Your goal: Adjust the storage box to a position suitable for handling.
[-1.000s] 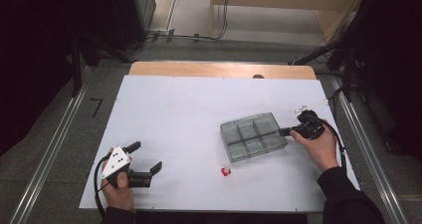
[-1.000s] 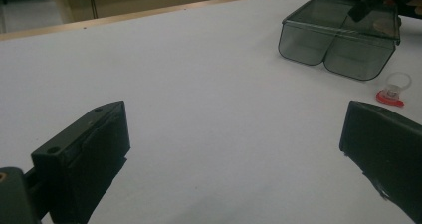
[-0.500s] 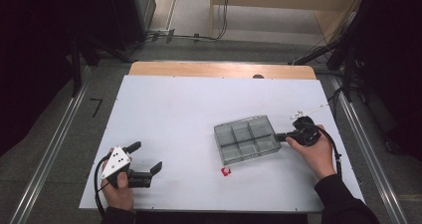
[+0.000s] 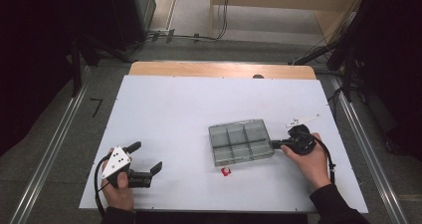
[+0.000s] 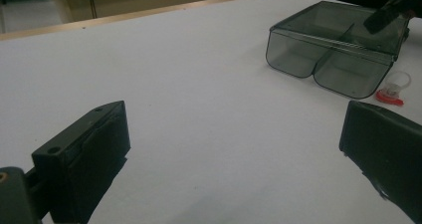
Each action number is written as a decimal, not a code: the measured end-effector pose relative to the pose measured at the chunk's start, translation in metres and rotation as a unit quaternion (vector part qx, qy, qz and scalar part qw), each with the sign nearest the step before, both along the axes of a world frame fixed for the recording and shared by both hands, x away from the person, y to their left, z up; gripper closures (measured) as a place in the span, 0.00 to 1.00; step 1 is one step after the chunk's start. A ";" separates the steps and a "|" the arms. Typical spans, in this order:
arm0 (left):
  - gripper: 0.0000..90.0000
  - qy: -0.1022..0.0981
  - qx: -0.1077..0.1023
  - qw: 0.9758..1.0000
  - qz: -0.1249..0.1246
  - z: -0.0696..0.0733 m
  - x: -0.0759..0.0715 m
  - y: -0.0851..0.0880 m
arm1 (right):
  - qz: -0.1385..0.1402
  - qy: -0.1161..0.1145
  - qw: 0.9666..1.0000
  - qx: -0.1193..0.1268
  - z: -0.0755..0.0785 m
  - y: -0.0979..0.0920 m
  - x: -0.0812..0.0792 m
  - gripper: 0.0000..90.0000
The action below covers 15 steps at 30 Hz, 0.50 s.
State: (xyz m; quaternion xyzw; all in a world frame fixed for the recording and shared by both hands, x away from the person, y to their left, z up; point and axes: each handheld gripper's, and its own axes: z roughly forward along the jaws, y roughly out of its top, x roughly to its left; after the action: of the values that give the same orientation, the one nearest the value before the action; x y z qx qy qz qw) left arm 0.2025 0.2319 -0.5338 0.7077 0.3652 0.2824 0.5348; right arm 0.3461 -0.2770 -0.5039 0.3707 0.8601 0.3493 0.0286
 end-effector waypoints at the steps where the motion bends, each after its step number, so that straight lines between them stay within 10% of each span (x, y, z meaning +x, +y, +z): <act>1: 0.00 0.000 0.000 1.000 0.000 0.000 0.000 0.000 | 0.001 -0.001 1.000 0.001 0.000 0.002 -0.002 0.98; 15: 0.00 -0.001 -0.001 1.000 0.002 0.000 0.000 0.000 | 0.007 -0.009 1.000 0.013 -0.005 0.013 -0.023 0.98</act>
State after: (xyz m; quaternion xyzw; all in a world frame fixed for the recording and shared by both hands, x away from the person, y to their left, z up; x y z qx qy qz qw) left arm 0.2024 0.2319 -0.5339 0.7063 0.3663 0.2835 0.5354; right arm 0.3234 -0.2637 -0.5089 0.3619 0.8578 0.3637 0.0286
